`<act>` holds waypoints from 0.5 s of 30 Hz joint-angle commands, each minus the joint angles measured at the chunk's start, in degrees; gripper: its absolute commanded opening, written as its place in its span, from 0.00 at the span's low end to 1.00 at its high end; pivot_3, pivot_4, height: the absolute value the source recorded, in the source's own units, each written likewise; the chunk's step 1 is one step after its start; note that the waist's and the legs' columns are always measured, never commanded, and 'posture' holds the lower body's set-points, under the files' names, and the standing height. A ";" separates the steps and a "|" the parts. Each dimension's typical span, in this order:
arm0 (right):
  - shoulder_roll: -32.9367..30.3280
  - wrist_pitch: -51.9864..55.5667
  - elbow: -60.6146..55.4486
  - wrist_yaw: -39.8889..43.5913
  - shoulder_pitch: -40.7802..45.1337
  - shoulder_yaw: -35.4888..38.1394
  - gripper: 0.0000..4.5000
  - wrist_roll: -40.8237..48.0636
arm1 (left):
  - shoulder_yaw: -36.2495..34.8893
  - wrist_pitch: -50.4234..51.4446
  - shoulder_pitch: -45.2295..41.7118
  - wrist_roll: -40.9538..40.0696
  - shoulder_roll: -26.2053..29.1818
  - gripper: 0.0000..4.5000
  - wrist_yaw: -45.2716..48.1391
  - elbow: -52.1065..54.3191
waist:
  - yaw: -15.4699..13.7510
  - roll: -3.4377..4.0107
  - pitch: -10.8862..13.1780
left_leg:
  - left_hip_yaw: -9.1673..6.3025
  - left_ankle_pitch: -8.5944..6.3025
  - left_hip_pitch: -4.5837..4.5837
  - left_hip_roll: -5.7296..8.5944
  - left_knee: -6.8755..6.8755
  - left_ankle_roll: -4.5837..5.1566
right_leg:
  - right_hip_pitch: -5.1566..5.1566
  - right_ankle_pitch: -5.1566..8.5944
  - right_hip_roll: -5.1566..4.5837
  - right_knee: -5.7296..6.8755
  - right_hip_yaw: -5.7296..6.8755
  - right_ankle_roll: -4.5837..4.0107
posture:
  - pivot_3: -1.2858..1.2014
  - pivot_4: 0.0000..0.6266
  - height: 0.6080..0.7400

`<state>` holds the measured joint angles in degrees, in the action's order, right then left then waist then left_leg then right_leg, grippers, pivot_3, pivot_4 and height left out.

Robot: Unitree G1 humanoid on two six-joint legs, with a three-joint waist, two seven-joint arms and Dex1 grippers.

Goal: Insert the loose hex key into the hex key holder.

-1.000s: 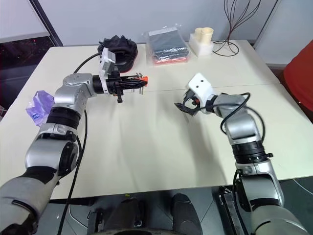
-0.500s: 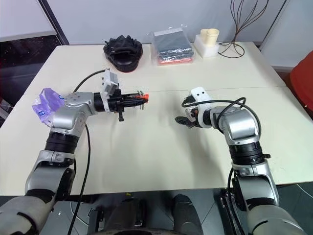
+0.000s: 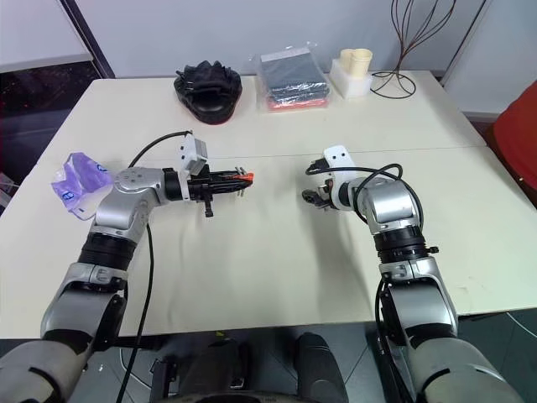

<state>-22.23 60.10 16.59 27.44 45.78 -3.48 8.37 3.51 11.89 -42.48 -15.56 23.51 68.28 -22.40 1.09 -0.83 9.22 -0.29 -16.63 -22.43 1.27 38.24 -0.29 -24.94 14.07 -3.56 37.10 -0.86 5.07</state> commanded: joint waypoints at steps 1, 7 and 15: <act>1.39 0.88 0.35 -1.12 0.03 -1.44 0.94 -0.61 | -1.57 -0.48 0.31 -1.69 -0.19 0.00 -1.34 2.83 | 0.05 0.00 -0.01 | 0.00 0.00 0.01 0.00 0.00 0.00 | 0.01 0.00 0.00 0.00 0.00 0.00 | 0.52 0.24 1.00; 2.01 3.46 -2.46 -2.67 -3.73 -2.96 0.36 -1.58 | -2.77 -0.37 0.96 -2.75 -0.19 0.00 -3.81 3.98 | 0.07 -0.01 -0.03 | -0.02 0.00 0.03 -0.07 -0.01 0.00 | 0.02 0.00 -0.03 0.00 -0.03 0.00 | 0.52 0.24 1.00; 2.87 3.75 -4.44 -3.82 -5.75 -2.68 0.01 -1.70 | -3.53 -0.60 0.43 -2.82 -0.01 0.00 -4.77 3.37 | -0.04 -0.02 -0.08 | -0.02 0.00 0.08 -0.06 -0.01 0.00 | 0.07 0.00 0.00 0.00 -0.02 0.00 | 0.52 0.24 1.00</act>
<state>-20.69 61.71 10.68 23.41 42.01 -4.49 6.31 1.25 11.96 -41.11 -17.04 23.22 63.59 -20.18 1.05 -0.85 9.14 -0.31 -16.63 -22.36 1.21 38.23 -0.29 -24.87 14.07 -3.56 37.10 -0.88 5.07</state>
